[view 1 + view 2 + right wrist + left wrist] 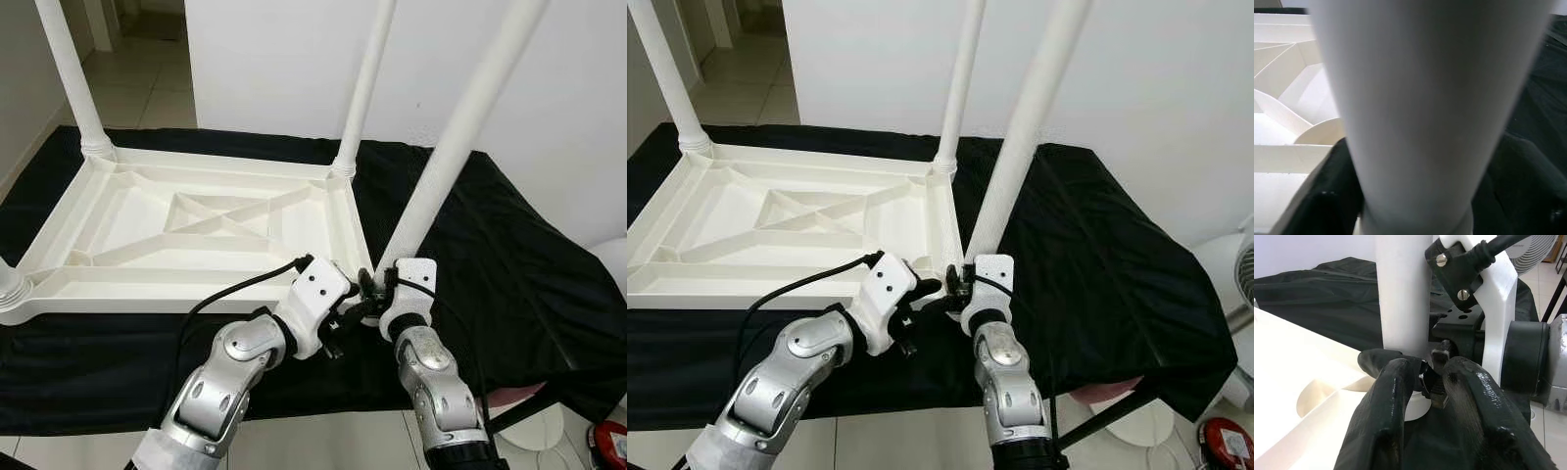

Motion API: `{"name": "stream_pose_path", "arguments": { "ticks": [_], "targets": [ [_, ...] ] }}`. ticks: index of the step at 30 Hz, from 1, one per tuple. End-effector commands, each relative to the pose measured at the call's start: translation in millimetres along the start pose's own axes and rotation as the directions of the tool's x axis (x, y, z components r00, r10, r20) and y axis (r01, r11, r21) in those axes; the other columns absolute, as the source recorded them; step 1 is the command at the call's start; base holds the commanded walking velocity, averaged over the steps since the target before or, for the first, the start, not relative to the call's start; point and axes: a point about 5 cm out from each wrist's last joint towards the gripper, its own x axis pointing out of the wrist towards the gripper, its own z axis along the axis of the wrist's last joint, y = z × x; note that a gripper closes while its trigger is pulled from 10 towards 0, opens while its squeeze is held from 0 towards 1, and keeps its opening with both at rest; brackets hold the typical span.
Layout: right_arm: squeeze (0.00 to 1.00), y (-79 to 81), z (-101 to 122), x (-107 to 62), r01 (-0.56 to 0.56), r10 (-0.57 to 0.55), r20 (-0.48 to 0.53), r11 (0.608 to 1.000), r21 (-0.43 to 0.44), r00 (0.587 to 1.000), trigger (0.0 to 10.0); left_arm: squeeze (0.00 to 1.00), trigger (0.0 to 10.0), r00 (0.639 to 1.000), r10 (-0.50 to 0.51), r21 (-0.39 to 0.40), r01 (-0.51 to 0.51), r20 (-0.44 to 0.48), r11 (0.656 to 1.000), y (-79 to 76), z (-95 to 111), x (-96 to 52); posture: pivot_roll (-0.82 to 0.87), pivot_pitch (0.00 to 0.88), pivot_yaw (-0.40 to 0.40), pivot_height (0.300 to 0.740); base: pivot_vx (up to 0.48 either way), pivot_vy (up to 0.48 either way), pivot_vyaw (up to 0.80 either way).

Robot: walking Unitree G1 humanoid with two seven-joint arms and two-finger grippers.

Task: Building children table

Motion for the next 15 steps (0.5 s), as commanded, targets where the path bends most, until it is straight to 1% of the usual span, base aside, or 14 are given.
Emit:
{"name": "stream_pose_path", "arguments": {
  "ticks": [1, 5, 8, 9, 10, 11, 12, 13, 15],
  "targets": [
    [1.0, -10.3, -11.4, -2.9, 0.029, -0.028, -0.057, 1.0, 0.012, 0.998, 10.0, 0.0, 10.0, 0.999, 0.04, 0.005, -0.04, -0.011, 0.999, 1.0, -1.9, 2.6, -0.03, 0.0, -0.096, 0.74, 0.0, 0.0, 0.0],
    [1.0, -12.5, -9.4, -2.9, -0.003, 0.004, -0.049, 1.0, 0.009, 0.999, 10.0, 0.0, 10.0, 0.999, 0.043, 0.006, -0.043, -0.009, 0.999, 1.6, -1.5, 2.9, -0.03, 0.0, -0.099, 0.74, 0.0, 0.0, 0.0],
    [1.0, -13.8, -3.8, -0.4, -0.114, 0.114, -0.019, 0.993, -0.007, 0.993, 10.0, 0.0, 10.0, 0.999, 0.05, 0.009, -0.05, -0.008, 0.999, 3.2, -0.9, 3.0, -0.03, 0.0, -0.099, 0.74, 0.0, 0.0, 0.0],
    [1.0, -13.9, -1.0, 1.2, -0.191, 0.191, -0.01, 0.982, -0.008, 0.981, 10.0, 0.0, 10.0, 0.999, 0.052, 0.009, -0.052, -0.007, 0.999, 3.7, -0.7, 3.0, -0.03, 0.0, -0.097, 0.74, 0.0, 0.0, 0.0],
    [1.0, -13.9, -1.0, 1.2, -0.191, 0.191, -0.01, 0.982, -0.008, 0.981, 10.0, 0.0, 10.0, 0.999, 0.052, 0.009, -0.052, -0.007, 0.999, 3.7, -0.7, 3.0, -0.03, 0.0, -0.097, 0.74, 0.0, 0.0, 0.0],
    [0.0, -15.0, 2.1, 2.6, -0.264, 0.264, 0.002, 0.964, -0.03, 0.965, 10.0, 0.0, 10.0, 0.999, 0.054, 0.011, -0.054, -0.007, 0.998, 4.1, -0.5, 2.8, -0.03, 0.0, -0.096, 0.74, 0.0, 0.0, 0.0],
    [0.0, -16.2, 4.1, 3.5, -0.324, 0.324, 0.004, 0.945, -0.047, 0.946, 10.0, 0.0, 10.0, 0.998, 0.056, 0.012, -0.056, -0.007, 0.998, 4.5, -0.5, 2.7, -0.02, 0.0, -0.095, 0.74, 0.0, 0.0, 0.0],
    [0.0, -16.2, 4.1, 3.5, -0.324, 0.324, 0.004, 0.945, -0.047, 0.946, 10.0, 0.0, 10.0, 0.998, 0.056, 0.012, -0.056, -0.007, 0.998, 4.5, -0.5, 2.7, -0.02, 0.0, -0.095, 0.74, 0.0, 0.0, 0.0],
    [0.0, -23.1, 6.1, 6.3, -0.406, 0.407, 0.002, 0.912, -0.056, 0.914, 10.0, 0.0, 10.0, 0.998, 0.059, 0.013, -0.059, -0.006, 0.998, 5.4, 0.0, 2.4, -0.02, 0.0, -0.094, 0.74, 0.0, 0.0, 0.0]
  ]
}}
